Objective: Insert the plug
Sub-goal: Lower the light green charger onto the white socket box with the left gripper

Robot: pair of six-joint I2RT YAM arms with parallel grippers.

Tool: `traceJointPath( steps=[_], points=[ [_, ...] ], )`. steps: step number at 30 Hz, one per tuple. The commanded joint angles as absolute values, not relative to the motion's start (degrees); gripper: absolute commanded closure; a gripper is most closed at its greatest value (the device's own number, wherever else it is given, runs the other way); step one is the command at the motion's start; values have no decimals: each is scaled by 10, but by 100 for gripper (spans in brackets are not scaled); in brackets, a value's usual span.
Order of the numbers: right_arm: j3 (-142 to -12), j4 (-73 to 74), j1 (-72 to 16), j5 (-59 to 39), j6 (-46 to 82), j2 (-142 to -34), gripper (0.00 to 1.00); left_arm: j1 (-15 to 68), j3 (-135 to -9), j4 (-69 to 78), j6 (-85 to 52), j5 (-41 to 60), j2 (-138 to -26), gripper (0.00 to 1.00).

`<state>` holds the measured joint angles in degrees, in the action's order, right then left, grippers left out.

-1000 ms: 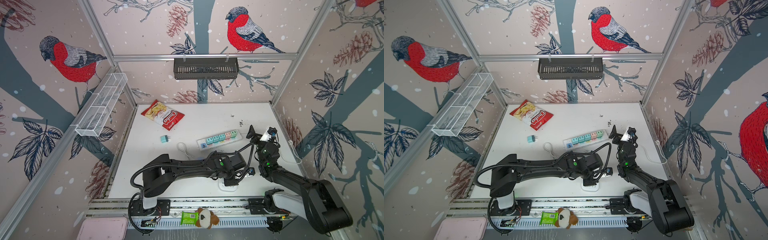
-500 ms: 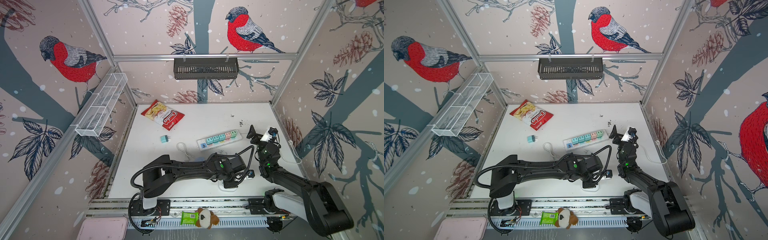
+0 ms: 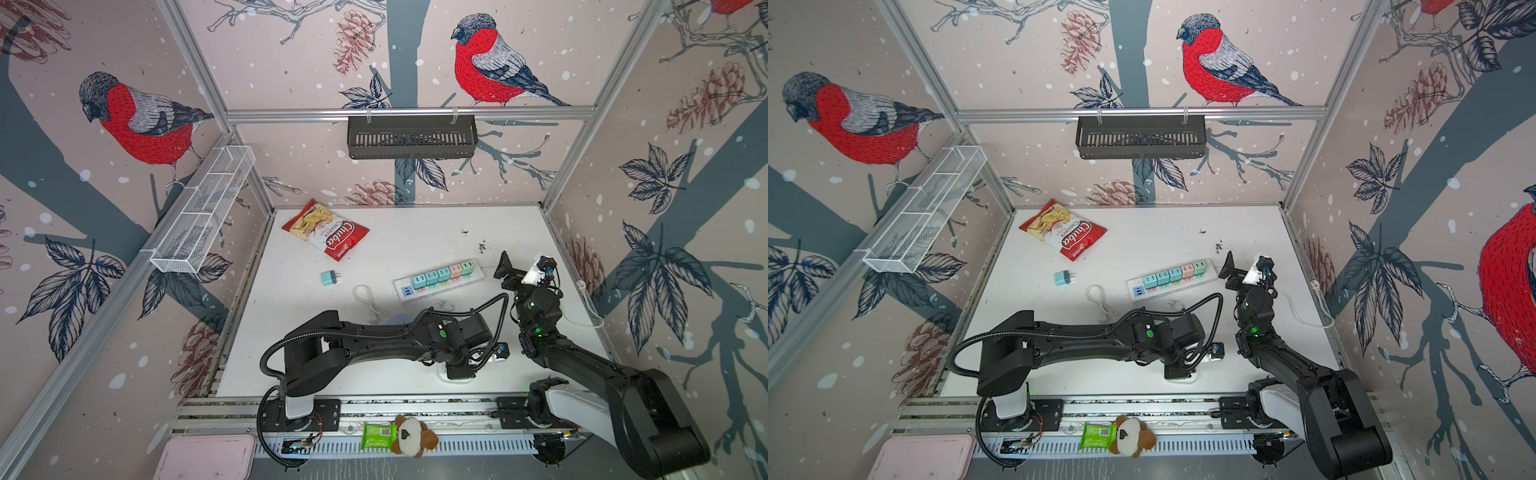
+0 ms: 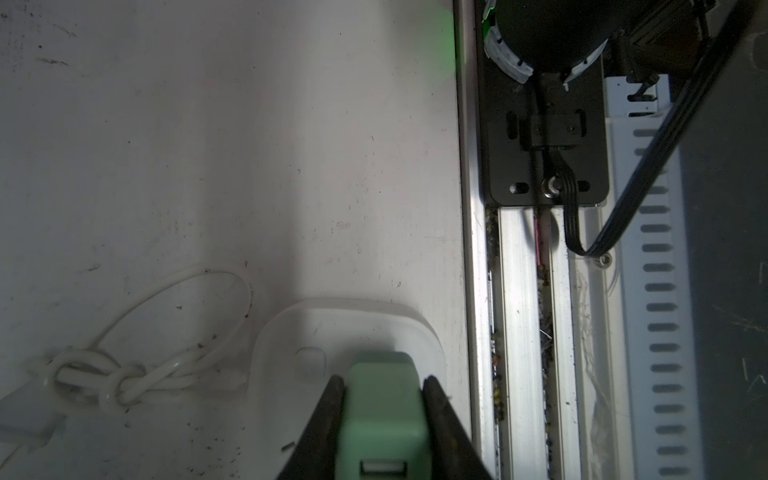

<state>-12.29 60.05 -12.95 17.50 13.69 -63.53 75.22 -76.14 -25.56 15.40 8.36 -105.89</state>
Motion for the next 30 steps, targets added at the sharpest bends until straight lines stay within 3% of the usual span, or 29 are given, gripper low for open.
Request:
traceJointPath(
  steps=[1, 16, 30],
  points=[
    [-119, 612, -129, 178, 145, -630, 0, 754, -763, -261, 154, 63, -1065, 100],
    [-106, 619, -129, 182, 148, -611, 0, 751, -762, -252, 166, 63, -1078, 100],
    [-99, 624, -129, 189, 152, -602, 0, 699, -763, -204, 176, 43, -1110, 100]
  ],
)
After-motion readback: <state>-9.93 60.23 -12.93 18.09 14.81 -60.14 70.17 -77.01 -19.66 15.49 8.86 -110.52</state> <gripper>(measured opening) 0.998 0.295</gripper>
